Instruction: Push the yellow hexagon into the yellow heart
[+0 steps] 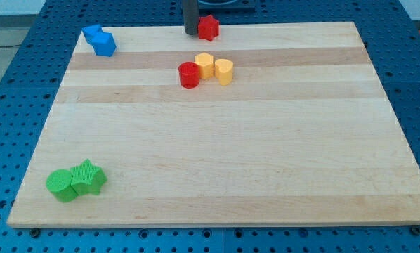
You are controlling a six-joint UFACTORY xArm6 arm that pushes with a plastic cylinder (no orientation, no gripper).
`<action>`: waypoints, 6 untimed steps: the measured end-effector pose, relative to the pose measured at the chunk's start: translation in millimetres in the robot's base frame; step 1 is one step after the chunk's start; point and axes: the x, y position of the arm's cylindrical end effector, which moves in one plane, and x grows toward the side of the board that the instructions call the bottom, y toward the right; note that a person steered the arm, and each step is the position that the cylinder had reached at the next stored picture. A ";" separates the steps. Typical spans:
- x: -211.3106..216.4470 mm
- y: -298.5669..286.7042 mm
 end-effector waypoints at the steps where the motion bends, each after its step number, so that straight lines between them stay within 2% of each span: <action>1: 0.0 0.6; 2: 5.8 -9.8; 3: 55.4 -33.8; 4: 99.0 -33.1; 6: 118.9 50.4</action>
